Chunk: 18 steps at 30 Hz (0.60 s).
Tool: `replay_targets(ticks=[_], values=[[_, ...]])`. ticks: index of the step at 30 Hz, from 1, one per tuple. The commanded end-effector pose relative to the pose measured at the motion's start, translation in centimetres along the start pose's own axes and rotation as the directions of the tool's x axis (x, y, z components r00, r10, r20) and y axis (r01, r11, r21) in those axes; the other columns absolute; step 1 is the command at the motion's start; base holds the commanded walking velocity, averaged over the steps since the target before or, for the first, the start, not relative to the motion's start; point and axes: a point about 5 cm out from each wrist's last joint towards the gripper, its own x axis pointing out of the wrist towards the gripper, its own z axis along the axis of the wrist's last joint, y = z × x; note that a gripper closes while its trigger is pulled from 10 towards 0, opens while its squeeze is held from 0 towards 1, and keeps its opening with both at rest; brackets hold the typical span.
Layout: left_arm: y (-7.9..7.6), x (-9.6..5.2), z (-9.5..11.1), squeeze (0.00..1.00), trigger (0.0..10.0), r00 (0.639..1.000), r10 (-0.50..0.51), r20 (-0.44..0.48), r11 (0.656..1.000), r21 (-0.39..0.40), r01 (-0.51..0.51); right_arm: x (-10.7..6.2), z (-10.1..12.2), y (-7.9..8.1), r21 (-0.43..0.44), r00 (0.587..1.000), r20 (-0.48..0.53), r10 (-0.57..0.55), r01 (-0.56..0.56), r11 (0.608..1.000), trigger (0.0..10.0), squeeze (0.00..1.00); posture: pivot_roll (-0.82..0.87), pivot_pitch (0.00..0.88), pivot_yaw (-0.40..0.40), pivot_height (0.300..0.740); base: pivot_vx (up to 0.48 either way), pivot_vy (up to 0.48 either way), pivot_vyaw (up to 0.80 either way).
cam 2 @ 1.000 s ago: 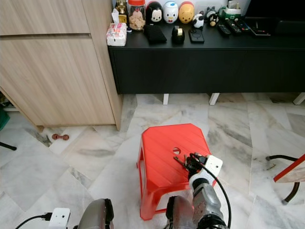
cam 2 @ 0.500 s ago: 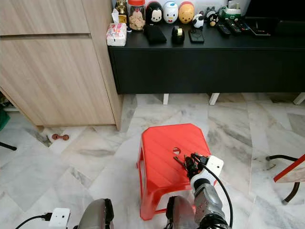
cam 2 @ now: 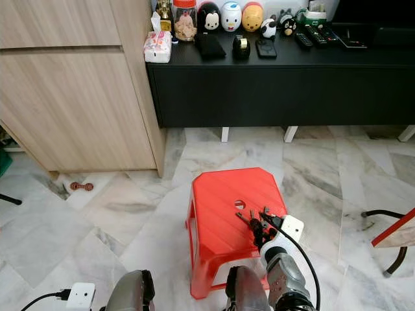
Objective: Hang keys on a hook
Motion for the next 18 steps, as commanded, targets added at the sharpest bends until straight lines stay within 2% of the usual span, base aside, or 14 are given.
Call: replay_targets(ticks=[1,6,18], values=[[0.15,-0.27,-1.04,0.0,10.0,0.999,0.003,-0.044,1.0,0.023,-0.002,-0.11,-0.42,-0.15,-0.002,1.0,-0.027,0.004,-0.004,1.0,10.0,0.0,0.1,0.115,-0.05,0.596,0.0,0.0,0.0],[0.15,-0.26,-1.02,0.0,10.0,0.999,0.003,-0.043,1.0,0.023,-0.002,-0.02,-0.59,0.27,0.003,0.999,-0.038,0.024,-0.024,1.0,10.0,0.0,0.1,0.115,-0.05,0.596,0.0,0.0,0.0],[0.03,-0.24,-1.0,0.0,10.0,0.999,-0.001,-0.046,1.0,0.023,0.003,-0.18,-1.11,-0.02,0.012,0.998,-0.065,0.008,-0.007,1.0,10.0,0.0,0.1,0.117,-0.051,0.596,0.0,0.0,0.0]])
